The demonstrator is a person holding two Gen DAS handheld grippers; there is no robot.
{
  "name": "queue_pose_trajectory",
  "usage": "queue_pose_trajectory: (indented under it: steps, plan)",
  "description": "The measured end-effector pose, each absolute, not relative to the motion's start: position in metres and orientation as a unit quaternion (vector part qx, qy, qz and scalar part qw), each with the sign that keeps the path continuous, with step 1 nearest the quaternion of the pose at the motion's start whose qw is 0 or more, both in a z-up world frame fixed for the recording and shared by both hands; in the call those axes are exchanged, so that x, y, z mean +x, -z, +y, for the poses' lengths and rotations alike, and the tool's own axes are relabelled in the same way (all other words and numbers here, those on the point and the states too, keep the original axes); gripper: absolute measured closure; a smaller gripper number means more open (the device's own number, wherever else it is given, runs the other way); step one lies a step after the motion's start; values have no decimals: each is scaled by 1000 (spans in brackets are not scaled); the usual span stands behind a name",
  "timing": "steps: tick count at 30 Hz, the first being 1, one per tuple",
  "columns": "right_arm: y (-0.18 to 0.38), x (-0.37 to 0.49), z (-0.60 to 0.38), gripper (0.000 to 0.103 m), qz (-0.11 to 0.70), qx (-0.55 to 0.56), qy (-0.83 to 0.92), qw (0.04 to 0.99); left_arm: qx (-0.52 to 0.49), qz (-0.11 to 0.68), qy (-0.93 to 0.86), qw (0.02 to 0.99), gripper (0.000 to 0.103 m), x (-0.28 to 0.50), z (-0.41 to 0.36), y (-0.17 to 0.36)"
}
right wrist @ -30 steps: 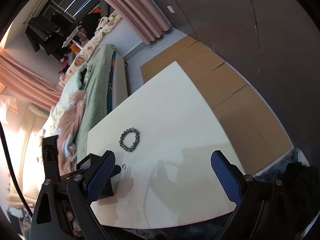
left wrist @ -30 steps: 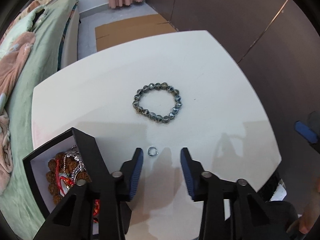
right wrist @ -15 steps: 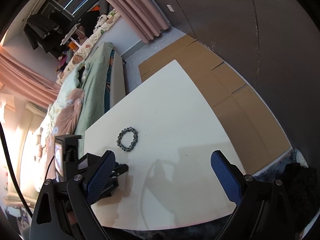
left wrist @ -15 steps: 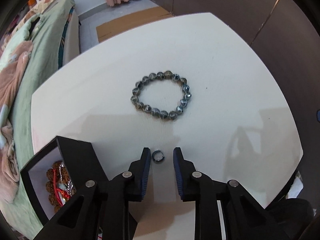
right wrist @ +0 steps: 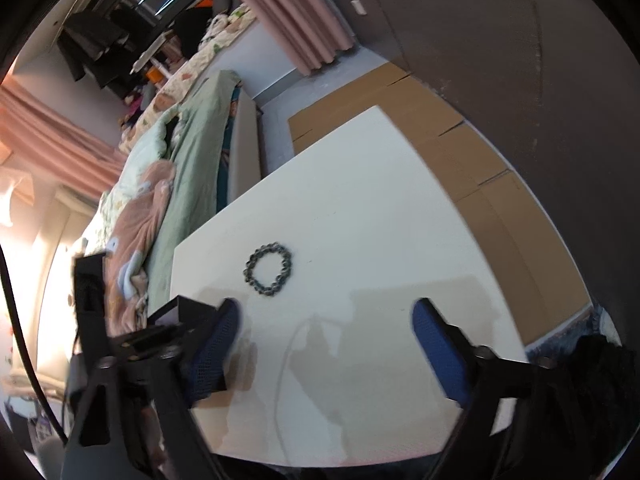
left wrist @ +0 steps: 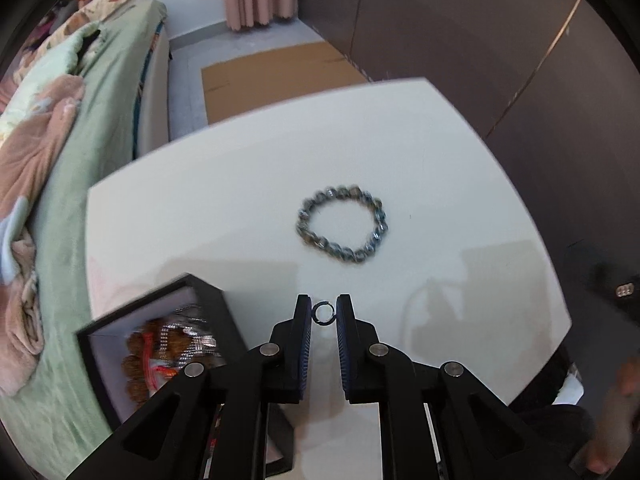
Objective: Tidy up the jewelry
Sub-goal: 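Carry the ring into the box with the left gripper while the right grasps the grey bead bracelet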
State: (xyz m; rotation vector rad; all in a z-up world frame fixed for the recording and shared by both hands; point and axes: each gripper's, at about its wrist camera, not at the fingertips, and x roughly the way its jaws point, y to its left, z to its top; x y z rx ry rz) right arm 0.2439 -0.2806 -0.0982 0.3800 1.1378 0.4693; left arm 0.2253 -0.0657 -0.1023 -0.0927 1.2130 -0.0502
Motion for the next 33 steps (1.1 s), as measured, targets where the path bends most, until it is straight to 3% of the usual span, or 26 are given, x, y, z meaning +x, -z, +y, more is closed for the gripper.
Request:
queue_pose_trajectory:
  steps: [8,16,20,29,31,32,33]
  plan:
    - [108,255,-246,38,539,146,-234,796,-71,537,10,840,90,212,-31,68]
    - [116,270,-203,46,542,78,-226,805,-87,525,-1,847,90,198,-5,56]
    - [125,279,-183,55,550,37,-226,803,-93,525,-11,846,90,192,6,58]
    - [137,296,-149,58,546,-42,-219,808,-115,538,-21,835,90,187,21,81]
    - [146,296,-140,73,556,-67,-223,798,-134,550,-20,824,89,187,27,90]
    - [152,295,-136,87,565,-80,-221,791,-136,555,-25,820,89,187,29,92]
    - [149,293,-136,92,554,-89,-219,798,-140,558,-33,817,89,186,32,95]
